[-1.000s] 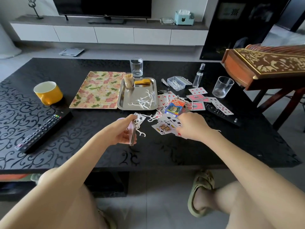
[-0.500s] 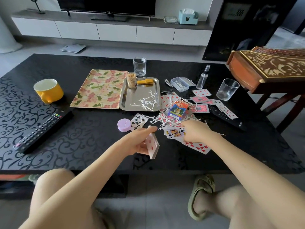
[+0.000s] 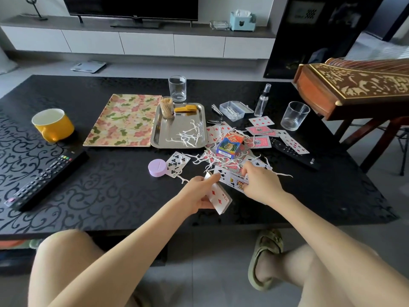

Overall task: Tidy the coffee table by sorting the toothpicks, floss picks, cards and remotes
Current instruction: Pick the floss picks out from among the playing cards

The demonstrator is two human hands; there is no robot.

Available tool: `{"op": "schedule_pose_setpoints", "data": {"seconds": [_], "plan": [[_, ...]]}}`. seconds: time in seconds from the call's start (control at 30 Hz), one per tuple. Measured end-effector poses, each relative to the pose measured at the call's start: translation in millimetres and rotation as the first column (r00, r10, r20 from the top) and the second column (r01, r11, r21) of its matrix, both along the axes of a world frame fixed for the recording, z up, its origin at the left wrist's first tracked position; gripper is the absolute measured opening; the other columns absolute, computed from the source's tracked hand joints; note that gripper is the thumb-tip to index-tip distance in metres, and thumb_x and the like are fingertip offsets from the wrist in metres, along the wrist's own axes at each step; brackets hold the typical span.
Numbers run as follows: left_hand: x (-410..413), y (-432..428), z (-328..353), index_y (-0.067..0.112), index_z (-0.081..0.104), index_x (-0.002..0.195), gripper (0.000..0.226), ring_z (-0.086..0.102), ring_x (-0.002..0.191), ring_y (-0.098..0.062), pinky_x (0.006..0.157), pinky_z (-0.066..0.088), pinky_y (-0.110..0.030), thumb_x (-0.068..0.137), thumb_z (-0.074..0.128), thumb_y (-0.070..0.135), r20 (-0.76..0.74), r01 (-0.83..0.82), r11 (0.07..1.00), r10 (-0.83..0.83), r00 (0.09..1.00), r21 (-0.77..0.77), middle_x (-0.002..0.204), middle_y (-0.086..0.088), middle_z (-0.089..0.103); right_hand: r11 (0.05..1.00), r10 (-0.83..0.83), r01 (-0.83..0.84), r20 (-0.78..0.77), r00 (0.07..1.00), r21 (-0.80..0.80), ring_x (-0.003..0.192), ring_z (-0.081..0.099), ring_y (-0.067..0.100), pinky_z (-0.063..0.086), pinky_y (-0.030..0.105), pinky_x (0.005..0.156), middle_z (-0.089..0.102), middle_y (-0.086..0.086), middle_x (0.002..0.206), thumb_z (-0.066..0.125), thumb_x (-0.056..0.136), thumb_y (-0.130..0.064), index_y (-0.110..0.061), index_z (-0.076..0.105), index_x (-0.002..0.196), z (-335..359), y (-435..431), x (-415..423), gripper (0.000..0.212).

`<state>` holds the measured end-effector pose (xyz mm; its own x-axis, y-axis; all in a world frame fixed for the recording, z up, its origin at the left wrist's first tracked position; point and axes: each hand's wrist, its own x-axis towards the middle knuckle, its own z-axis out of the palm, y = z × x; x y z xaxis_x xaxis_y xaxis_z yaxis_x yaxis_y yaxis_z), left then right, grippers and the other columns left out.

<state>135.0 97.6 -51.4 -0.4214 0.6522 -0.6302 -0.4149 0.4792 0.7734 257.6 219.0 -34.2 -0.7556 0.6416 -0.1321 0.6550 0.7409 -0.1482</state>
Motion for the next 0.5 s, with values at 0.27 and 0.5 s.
{"op": "schedule_pose_setpoints", "data": {"seconds": [0.27,0.5], "plan": [[0,1,-1,0.02,0.033,0.138,0.061,0.067,0.083,-0.025,0.07,0.058,-0.042,0.087,0.062,0.038,0.016,-0.032,0.999,0.032,0.999,0.012,0.099,-0.012,0.06,0.98,0.028,-0.005,0.112,0.993,-0.201,0.071,0.046,0.017,0.028,0.024,0.049,0.058,0.005,0.102,0.053,0.086,-0.011,-0.017,0.054,0.119,19,2,-17,0.034],[-3,12,10,0.021,0.045,0.132,0.045,0.065,0.072,-0.018,0.075,0.059,-0.042,0.092,0.055,0.038,-0.14,0.267,0.963,-0.27,0.953,-0.04,0.085,-0.005,0.059,0.988,0.048,-0.054,-0.04,0.998,-0.147,0.077,0.054,0.018,0.036,0.027,0.054,0.059,-0.002,0.088,0.057,0.085,-0.013,-0.023,0.06,0.104,5,1,-1,0.021]]}}
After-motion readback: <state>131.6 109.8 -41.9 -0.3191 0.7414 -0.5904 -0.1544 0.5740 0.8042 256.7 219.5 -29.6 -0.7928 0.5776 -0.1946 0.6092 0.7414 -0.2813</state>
